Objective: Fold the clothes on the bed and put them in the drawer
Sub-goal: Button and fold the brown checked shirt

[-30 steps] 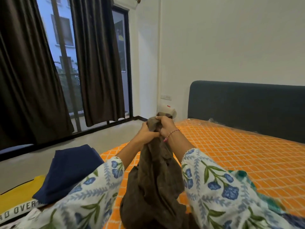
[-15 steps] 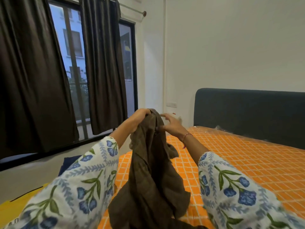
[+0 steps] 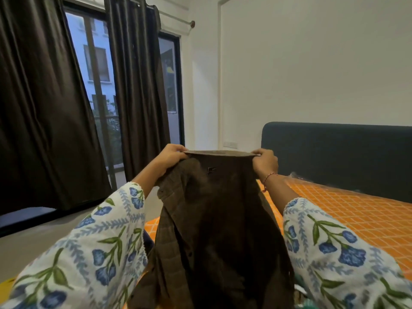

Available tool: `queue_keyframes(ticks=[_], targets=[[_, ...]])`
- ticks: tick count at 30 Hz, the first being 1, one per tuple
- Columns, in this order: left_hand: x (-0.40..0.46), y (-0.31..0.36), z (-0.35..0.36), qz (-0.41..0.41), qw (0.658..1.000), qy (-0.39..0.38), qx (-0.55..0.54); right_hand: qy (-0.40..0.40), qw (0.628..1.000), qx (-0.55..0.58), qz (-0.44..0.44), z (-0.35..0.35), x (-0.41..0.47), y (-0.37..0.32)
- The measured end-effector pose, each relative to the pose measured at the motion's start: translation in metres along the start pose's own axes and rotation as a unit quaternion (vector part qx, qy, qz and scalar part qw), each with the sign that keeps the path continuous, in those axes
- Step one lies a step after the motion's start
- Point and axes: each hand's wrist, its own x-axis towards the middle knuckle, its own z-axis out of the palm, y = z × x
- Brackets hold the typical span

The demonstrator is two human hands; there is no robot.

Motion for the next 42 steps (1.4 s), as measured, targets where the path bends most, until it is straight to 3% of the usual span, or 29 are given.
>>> queue_keyframes(ticks=[2,4,6,9,11,18,22,25,29,31,33,38,40,42], targets=[[0.004,0.006,-0.001,0.0,1.0,-0.014,-0.021,-0.064,0.996,0.032,-0.056,-0.02,0.011,-0.009],[0.005,0.008,-0.007,-0.014,0.997,-0.043,-0.063,-0.239,0.969,0.019,-0.067,-0.041,0.019,-0.015],[0.005,0.006,-0.018,-0.038,0.993,-0.082,-0.071,-0.358,0.934,-0.009,-0.019,-0.058,0.028,-0.017],[0.002,-0.002,-0.028,-0.064,0.985,-0.141,-0.075,-0.436,0.9,0.006,0.022,-0.069,0.031,-0.011],[-0.001,-0.009,-0.027,-0.061,0.977,-0.149,-0.141,-0.453,0.89,0.051,0.017,-0.067,0.03,-0.002],[-0.002,-0.034,-0.023,-0.058,0.932,-0.149,-0.325,-0.45,0.856,0.254,0.01,-0.058,0.038,0.024],[-0.001,-0.036,-0.022,-0.029,0.937,-0.151,-0.315,-0.452,0.835,0.314,0.016,-0.064,0.026,0.011],[-0.005,-0.031,-0.027,-0.017,0.954,-0.212,-0.212,-0.487,0.841,0.237,0.018,-0.072,0.022,0.004],[-0.007,-0.022,-0.033,-0.031,0.964,-0.264,0.021,-0.506,0.859,0.078,-0.003,-0.079,0.019,0.0],[-0.009,-0.016,-0.028,-0.003,0.956,-0.251,0.151,-0.516,0.856,-0.013,-0.019,-0.077,0.017,-0.003],[-0.007,-0.013,-0.02,0.038,0.953,-0.215,0.211,-0.512,0.85,-0.113,-0.054,-0.069,0.01,-0.006],[-0.007,-0.013,-0.011,0.096,0.947,-0.111,0.286,-0.381,0.864,-0.264,-0.198,-0.046,0.007,0.004],[-0.008,-0.011,-0.006,0.146,0.916,-0.03,0.372,-0.271,0.84,-0.382,-0.273,-0.039,0.006,0.01],[-0.011,-0.008,0.001,0.177,0.901,0.042,0.393,-0.189,0.82,-0.427,-0.331,-0.03,0.003,0.019]])
